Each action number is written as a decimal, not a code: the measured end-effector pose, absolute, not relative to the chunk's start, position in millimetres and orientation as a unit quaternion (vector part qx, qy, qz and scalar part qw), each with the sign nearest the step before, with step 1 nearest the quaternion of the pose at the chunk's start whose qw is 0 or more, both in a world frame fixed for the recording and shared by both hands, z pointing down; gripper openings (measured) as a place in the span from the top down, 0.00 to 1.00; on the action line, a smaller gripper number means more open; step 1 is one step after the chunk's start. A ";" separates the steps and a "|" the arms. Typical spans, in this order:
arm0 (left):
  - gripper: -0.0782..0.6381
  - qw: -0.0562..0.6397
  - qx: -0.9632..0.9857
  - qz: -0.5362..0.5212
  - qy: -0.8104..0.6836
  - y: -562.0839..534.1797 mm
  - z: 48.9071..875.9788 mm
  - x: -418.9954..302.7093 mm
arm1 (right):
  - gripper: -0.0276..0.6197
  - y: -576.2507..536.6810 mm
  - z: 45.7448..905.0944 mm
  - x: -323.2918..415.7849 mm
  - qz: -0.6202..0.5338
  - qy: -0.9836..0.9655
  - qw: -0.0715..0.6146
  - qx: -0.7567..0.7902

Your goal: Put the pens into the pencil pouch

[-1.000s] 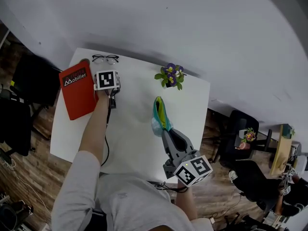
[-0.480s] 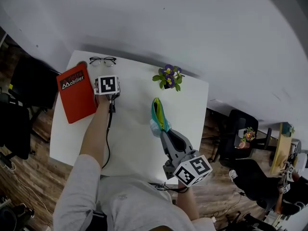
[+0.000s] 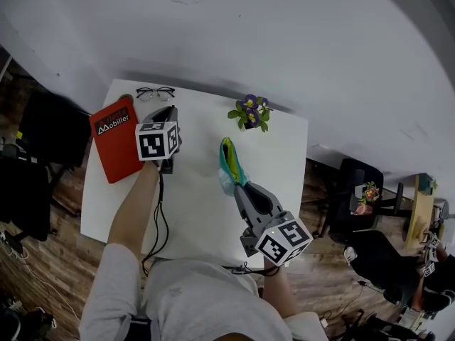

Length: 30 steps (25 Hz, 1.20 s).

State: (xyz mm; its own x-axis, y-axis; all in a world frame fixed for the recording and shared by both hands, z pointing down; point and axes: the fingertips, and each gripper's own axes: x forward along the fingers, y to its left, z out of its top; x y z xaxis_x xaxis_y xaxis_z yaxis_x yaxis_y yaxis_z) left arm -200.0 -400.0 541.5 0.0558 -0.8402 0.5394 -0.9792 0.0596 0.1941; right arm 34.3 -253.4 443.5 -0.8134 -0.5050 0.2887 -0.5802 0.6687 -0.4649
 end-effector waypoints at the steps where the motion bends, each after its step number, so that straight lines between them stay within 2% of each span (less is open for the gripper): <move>1: 0.82 0.258 0.685 0.118 -0.671 -395.9 530.6 -196.7 | 0.86 -252.6 442.2 31.7 0.276 -0.912 0.066 0.297; 20: 0.82 0.054 0.816 -0.074 -0.571 -267.5 343.3 -148.8 | 0.86 -203.6 433.6 -12.0 0.280 -0.911 0.034 0.300; 30: 0.82 0.018 0.847 -0.198 -0.493 -222.7 281.4 -134.9 | 0.86 -164.1 419.9 -35.9 0.262 -0.917 0.018 0.302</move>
State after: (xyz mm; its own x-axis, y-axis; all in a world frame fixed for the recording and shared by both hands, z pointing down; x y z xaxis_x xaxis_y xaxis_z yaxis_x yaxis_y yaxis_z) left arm -134.9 -222.7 281.4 0.4363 -0.8421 -0.3171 -0.8278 -0.5137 0.2253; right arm -35.9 -164.1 419.9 -0.8172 -0.5439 0.1905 -0.5624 0.6806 -0.4695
